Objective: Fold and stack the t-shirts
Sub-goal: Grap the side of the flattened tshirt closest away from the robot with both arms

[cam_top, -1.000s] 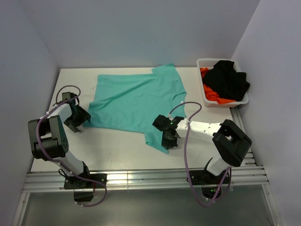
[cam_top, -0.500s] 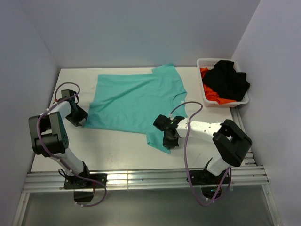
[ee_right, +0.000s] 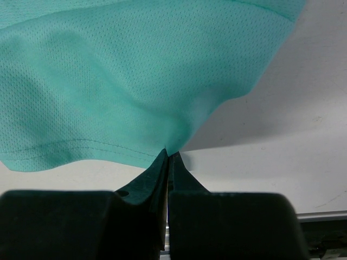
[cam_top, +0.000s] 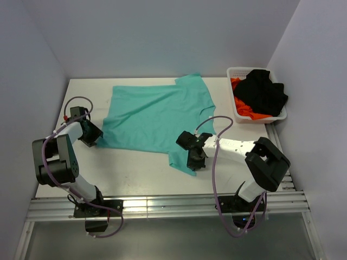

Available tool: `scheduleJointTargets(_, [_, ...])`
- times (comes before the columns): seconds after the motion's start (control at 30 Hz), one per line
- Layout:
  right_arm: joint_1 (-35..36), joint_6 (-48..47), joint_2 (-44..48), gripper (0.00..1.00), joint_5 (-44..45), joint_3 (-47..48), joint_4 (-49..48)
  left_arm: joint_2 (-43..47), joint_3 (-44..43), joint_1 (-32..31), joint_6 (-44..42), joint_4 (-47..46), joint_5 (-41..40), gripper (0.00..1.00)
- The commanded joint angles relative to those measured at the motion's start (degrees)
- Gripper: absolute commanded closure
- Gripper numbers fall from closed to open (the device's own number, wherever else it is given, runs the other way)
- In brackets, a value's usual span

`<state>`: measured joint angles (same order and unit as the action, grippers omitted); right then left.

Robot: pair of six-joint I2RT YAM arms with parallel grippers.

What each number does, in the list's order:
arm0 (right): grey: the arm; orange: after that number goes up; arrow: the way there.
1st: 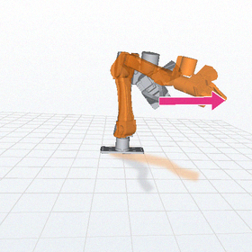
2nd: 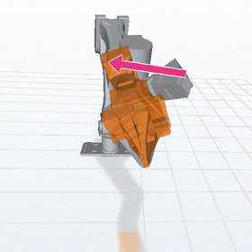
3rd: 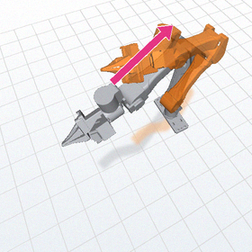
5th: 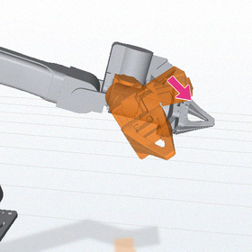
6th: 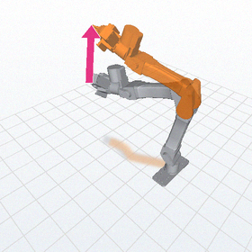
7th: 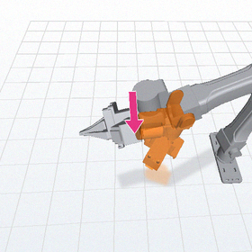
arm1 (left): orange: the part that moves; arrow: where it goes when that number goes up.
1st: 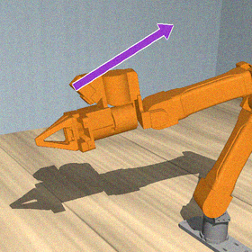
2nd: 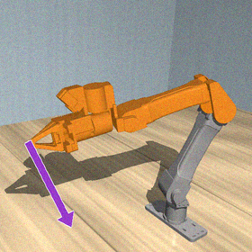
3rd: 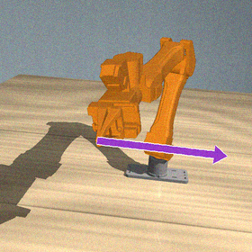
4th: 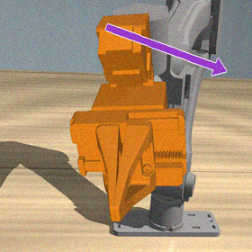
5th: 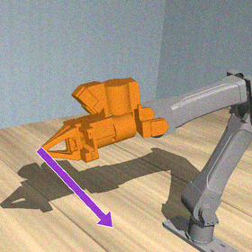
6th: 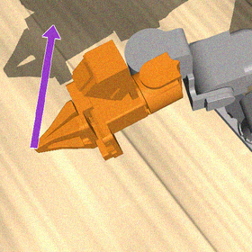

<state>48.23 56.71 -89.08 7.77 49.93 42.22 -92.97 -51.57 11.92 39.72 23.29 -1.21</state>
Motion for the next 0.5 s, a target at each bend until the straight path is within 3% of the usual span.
scheduleJointTargets(0.0, [-0.3, 0.4, -0.5, 1.00, 1.8, 1.7, 0.6, -1.2, 3.1, -0.4, -0.6, 3.3, 2.6, 0.48])
scheduleJointTargets(0.17, [-0.3, 0.9, -0.2, 1.00, 1.5, 1.0, 0.2, -2.1, 3.0, -0.7, -1.0, 3.3, 2.0, 0.56])
scheduleJointTargets(0.27, [-0.3, 1.1, 0.0, 1.00, 1.6, 0.7, 0.2, -2.7, 2.7, -0.7, -1.2, 3.2, 2.2, 0.73])
scheduleJointTargets(0.3, [-0.3, 1.0, 0.2, 1.00, 1.7, 0.7, 0.2, -2.8, 2.6, -0.8, -1.2, 3.3, 2.1, 0.89])
scheduleJointTargets(0.33, [-0.3, 1.1, 0.4, 1.00, 1.7, 0.5, 0.2, -3.0, 2.4, -0.8, -1.2, 3.4, 2.0, 0.96])
scheduleJointTargets(0.47, [-0.3, 0.9, 1.1, 1.00, 2.2, 1.0, 0.7, -2.0, 1.6, -0.9, -1.7, 4.7, 2.3, 1.00])
